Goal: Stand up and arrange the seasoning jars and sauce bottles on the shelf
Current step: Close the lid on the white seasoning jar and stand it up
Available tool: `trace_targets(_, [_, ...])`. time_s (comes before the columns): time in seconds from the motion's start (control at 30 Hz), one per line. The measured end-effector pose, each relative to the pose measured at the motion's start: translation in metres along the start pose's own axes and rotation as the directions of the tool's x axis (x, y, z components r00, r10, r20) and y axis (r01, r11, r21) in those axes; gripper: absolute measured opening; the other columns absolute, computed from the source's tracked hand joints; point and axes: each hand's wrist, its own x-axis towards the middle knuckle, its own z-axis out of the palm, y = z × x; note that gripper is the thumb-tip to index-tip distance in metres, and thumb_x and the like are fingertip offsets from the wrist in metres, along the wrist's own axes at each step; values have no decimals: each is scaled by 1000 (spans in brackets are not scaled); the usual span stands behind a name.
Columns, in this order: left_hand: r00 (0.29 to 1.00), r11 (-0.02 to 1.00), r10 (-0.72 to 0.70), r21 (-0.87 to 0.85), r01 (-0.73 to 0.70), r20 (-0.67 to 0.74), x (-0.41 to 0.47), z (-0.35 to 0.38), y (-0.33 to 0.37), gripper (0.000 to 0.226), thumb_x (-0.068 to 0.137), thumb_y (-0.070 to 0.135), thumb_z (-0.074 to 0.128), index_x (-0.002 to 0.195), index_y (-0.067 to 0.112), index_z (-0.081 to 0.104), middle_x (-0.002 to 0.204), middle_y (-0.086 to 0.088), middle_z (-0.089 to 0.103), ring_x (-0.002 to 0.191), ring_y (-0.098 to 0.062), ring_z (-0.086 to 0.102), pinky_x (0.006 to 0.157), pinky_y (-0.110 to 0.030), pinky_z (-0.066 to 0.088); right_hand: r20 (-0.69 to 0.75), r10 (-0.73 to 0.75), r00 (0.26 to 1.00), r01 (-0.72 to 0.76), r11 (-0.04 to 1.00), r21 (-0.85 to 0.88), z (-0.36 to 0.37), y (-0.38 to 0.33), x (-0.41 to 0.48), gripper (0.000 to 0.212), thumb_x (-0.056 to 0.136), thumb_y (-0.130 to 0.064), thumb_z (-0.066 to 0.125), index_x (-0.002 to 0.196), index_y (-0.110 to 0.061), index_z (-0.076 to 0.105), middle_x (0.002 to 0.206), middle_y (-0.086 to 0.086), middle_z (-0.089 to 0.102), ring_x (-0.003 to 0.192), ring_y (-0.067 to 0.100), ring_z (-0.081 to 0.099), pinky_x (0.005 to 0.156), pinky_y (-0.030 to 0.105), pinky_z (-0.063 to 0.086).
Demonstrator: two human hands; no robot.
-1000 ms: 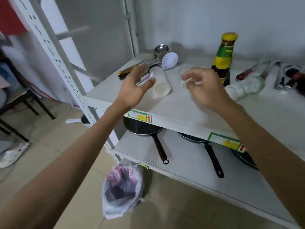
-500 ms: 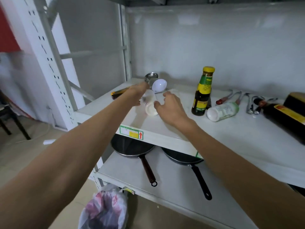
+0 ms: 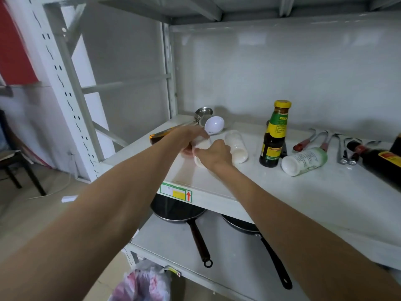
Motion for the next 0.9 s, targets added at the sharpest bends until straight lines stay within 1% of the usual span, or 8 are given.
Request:
trace_targets(0.13, [995, 987, 96, -129, -99, -34, 0, 1, -3, 66, 67, 27, 81, 123, 5, 55, 102, -12, 64, 83, -27, 64, 68, -36, 58, -39, -26, 999, 28, 998, 58, -1, 6, -2, 57, 77, -43, 73, 115, -5, 55, 108, 8, 57, 101, 28, 62, 67, 30, 45])
trace_targets(0.23, [961, 943, 189, -237, -235, -200, -10, 0, -6, 79, 44, 34, 93, 108, 3, 58, 94, -13, 71, 75, -26, 71, 68, -40, 62, -64, -56, 996, 63, 992, 110, 0, 16, -1, 55, 73, -40, 77, 109, -5, 57, 107, 7, 61, 91, 25, 61, 52, 26, 37])
trace_targets(0.33, [911, 895, 304, -245, -374, -278, -27, 3, -15, 56, 48, 33, 96, 84, 11, 58, 89, -4, 71, 80, -21, 71, 76, -32, 60, -74, -71, 995, 84, 978, 192, 2, 25, -5, 58, 70, -33, 82, 112, -9, 50, 105, 4, 59, 86, 23, 60, 55, 27, 42])
trace_targets(0.43, [847, 823, 423, -255, -508, -322, -40, 6, -30, 64, 51, 26, 96, 102, 15, 60, 86, 8, 66, 85, -12, 66, 77, -21, 53, -85, -92, 992, 107, 973, 203, 6, 30, -8, 61, 64, -31, 84, 109, -15, 47, 102, 2, 63, 87, 23, 64, 65, 31, 51])
trace_targets(0.5, [807, 785, 489, -237, -573, -331, -44, 10, -40, 72, 47, 25, 97, 108, 13, 61, 93, 5, 69, 89, -11, 69, 81, -23, 55, -98, -102, 990, 120, 972, 204, 8, 34, -10, 63, 60, -28, 86, 108, -16, 47, 100, 0, 64, 88, 21, 66, 70, 33, 55])
trace_targets(0.67, [740, 733, 556, -197, -651, -378, -56, 17, -56, 69, 52, 19, 96, 109, 15, 57, 95, 7, 66, 88, -4, 65, 79, -14, 52, -97, -172, 980, 190, 953, 235, 8, 43, -11, 61, 60, -17, 87, 105, -10, 46, 100, 2, 63, 85, 18, 62, 57, 18, 45])
trace_targets(0.77, [734, 741, 580, -146, -656, -353, -58, 13, -58, 75, 53, 22, 95, 115, 13, 55, 101, 6, 65, 95, -8, 64, 84, -17, 51, -98, -219, 971, 236, 945, 225, 11, 47, -8, 61, 63, -18, 86, 106, -8, 45, 102, 5, 63, 90, 20, 62, 64, 23, 48])
trace_targets(0.9, [694, 726, 677, 68, -685, -246, -58, 0, -50, 87, 51, 26, 96, 123, 12, 49, 115, 3, 62, 109, -12, 59, 94, -25, 48, -81, -240, 967, 253, 935, 247, 13, 48, -3, 71, 65, -31, 88, 110, -11, 38, 105, 3, 61, 92, 19, 62, 71, 27, 47])
